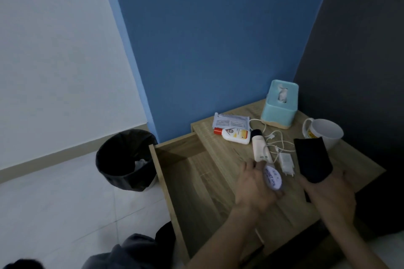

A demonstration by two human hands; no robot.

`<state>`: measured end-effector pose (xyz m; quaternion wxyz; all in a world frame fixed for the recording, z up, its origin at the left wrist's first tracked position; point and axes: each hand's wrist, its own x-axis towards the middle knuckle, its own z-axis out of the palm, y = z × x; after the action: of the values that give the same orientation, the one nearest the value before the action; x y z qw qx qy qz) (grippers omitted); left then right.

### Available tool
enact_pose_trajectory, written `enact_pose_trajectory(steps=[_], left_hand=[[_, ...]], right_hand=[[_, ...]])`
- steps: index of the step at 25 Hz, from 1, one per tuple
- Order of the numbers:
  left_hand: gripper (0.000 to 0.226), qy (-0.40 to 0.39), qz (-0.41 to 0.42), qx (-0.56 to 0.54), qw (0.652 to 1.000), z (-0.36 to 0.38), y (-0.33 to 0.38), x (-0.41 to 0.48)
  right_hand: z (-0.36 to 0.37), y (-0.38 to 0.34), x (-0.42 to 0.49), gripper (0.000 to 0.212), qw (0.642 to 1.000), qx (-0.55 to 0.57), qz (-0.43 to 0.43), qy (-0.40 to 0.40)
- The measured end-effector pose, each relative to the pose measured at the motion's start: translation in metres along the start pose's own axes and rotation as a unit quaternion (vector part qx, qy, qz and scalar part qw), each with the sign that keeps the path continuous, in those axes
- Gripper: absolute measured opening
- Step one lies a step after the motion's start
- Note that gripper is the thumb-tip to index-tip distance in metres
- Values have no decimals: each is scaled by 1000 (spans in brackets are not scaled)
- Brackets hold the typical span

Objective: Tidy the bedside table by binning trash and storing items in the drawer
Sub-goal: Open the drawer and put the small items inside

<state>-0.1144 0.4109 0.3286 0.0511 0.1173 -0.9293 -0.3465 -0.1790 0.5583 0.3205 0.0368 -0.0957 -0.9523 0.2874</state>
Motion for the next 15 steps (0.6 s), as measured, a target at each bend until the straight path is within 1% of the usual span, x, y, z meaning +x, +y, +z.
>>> enact_pose_trajectory(steps=[2,4,6,7,8,10,12,14,15], left_hand=[[77,40,-27,0,999,-21,-18,-4],[80,88,-77,5,993,-42,-48,-8],[77,120,-144,15,982,-57,-80,-8],[74,141,-184,15,973,-64,-101,-7],[69,146,-226,12,963,-69,-122,-9],[56,156,-271,-7,950,-74,-152,-4],[45,167,-282,-21,945,-68,-178,5],[39,187,-266,27,945,-60,-191,12],[38,195,-242,47,949,-55,-203,22]], right_hand=[[5,-29,-17,77,996,63,-59,-13],[23,-63,-40,82,983,109,-137,-55],[51,-91,-63,82,971,94,-197,-91],[69,-106,-76,81,967,80,-210,-120],[92,-118,-90,82,961,71,-219,-151],[129,-137,-105,81,954,73,-214,-199],[164,-148,-106,73,948,63,-203,-238],[191,-146,-100,68,934,55,-187,-300],[208,-142,-92,68,925,67,-184,-325]])
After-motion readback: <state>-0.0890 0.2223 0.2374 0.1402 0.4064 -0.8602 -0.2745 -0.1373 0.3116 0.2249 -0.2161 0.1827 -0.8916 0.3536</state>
